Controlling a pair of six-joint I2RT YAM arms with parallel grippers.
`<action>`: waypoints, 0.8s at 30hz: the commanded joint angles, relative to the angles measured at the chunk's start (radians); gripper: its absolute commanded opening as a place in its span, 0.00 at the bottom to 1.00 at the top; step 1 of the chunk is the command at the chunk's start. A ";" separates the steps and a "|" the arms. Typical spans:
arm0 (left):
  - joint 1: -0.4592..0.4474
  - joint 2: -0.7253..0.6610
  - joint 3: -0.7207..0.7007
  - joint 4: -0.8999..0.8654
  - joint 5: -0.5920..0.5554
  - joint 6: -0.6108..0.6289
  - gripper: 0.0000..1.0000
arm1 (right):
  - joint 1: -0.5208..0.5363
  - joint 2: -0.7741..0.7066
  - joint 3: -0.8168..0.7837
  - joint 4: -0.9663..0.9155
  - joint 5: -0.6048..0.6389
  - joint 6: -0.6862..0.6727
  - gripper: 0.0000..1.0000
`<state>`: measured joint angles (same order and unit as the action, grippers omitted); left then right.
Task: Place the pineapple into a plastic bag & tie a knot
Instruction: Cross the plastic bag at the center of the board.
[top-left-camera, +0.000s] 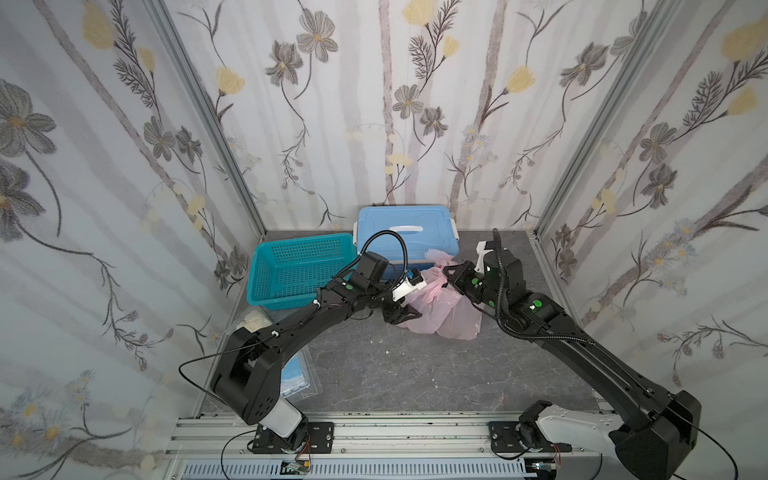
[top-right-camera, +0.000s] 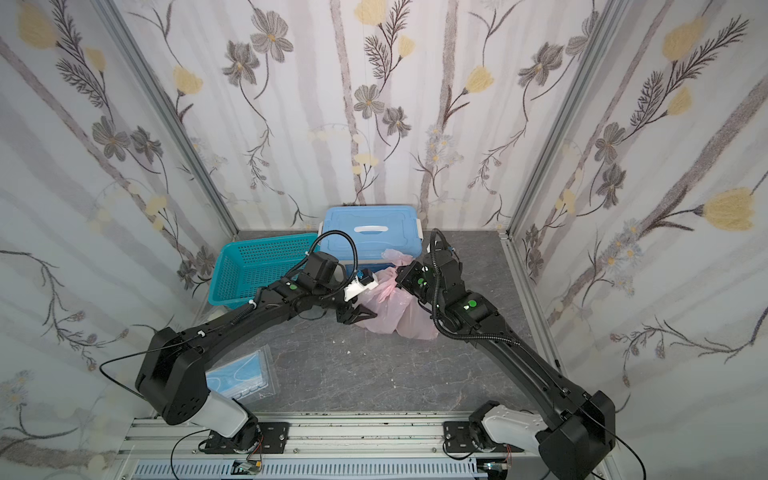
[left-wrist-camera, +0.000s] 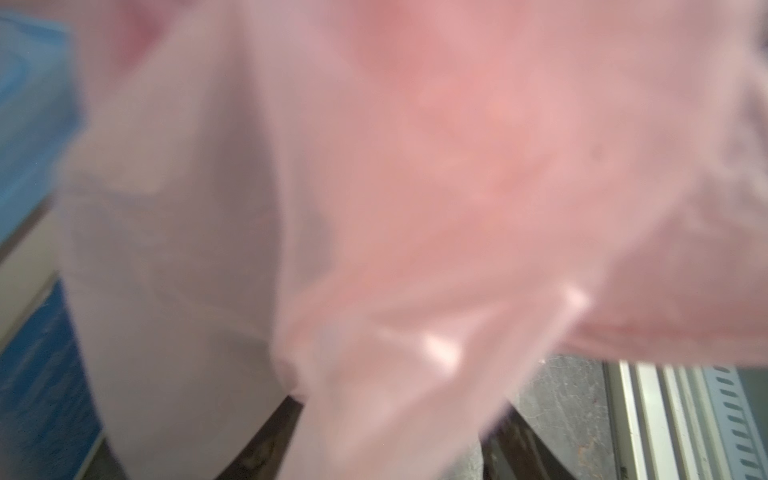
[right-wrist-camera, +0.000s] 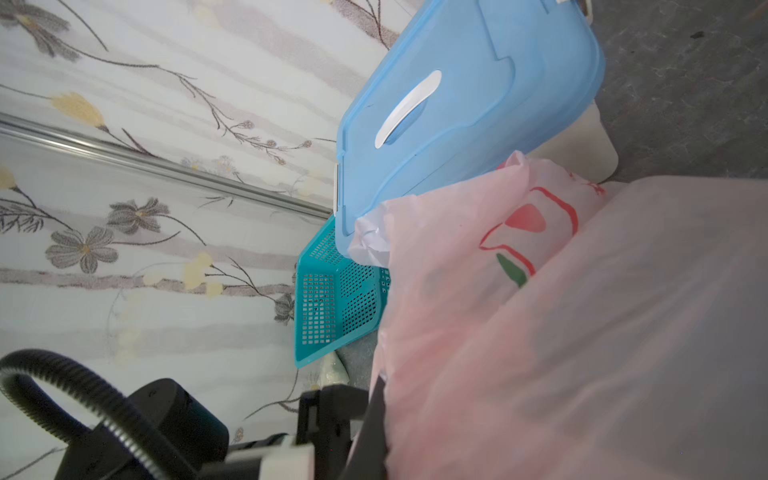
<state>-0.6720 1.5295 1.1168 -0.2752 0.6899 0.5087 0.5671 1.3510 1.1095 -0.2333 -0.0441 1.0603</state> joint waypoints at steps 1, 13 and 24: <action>-0.090 -0.049 -0.105 0.161 0.059 -0.114 0.61 | -0.009 0.027 0.051 0.047 -0.066 -0.183 0.00; -0.261 -0.124 -0.237 0.478 -0.092 -0.346 0.68 | -0.072 0.057 0.024 -0.004 -0.365 -0.535 0.00; -0.125 -0.408 -0.143 0.148 -0.299 -0.153 0.72 | -0.107 0.108 0.056 -0.056 -0.557 -0.673 0.00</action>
<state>-0.8299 1.1370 0.9493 -0.0307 0.4656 0.2745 0.4587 1.4521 1.1461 -0.3046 -0.5041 0.4610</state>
